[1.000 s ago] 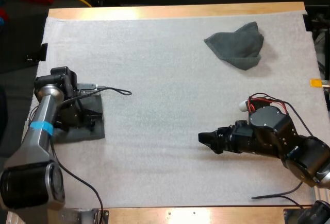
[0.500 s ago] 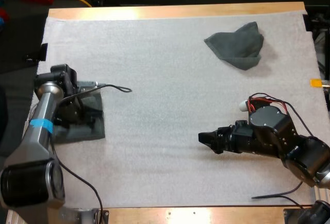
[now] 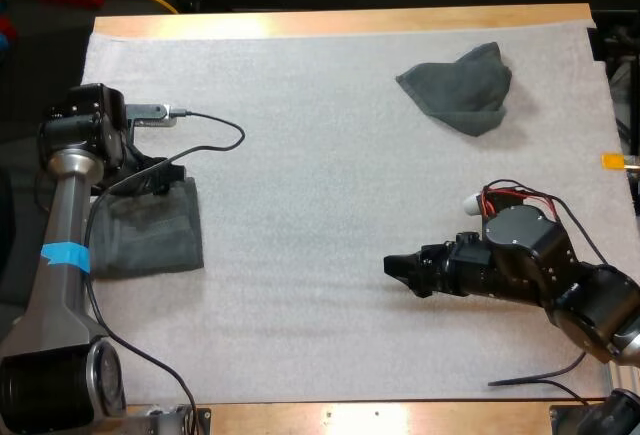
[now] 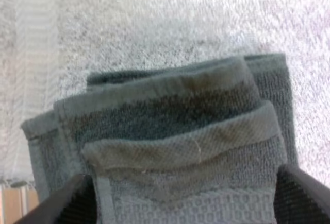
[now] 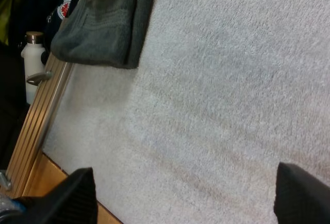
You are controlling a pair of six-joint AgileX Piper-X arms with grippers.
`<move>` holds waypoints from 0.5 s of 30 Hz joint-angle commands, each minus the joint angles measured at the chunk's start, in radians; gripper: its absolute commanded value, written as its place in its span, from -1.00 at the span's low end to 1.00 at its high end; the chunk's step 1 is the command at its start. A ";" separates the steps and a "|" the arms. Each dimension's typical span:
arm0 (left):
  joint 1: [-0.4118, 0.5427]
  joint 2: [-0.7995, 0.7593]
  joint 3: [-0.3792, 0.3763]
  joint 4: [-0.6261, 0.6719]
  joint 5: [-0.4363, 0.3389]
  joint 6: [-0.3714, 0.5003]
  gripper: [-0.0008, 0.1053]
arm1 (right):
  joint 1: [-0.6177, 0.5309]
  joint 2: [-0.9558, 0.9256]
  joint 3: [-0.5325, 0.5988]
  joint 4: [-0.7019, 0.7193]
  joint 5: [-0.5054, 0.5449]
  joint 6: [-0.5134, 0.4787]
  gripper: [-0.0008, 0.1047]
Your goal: Pick towel from pile, fold and stack
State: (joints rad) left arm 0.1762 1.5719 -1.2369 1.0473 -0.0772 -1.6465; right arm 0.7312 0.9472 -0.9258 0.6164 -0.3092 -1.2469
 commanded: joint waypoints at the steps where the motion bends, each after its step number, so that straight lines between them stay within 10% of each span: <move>1: -0.002 -0.004 -0.005 -0.022 0.003 -0.003 0.31 | 0.002 -0.007 -0.006 -0.007 -0.010 -0.006 0.32; 15: -0.002 0.092 -0.005 -0.054 0.007 -0.029 0.31 | 0.002 -0.007 -0.006 -0.007 -0.010 -0.006 0.32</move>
State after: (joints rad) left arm 0.1762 1.6678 -1.2369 0.9898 -0.0728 -1.6642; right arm 0.7312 0.9472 -0.9258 0.6164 -0.3092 -1.2469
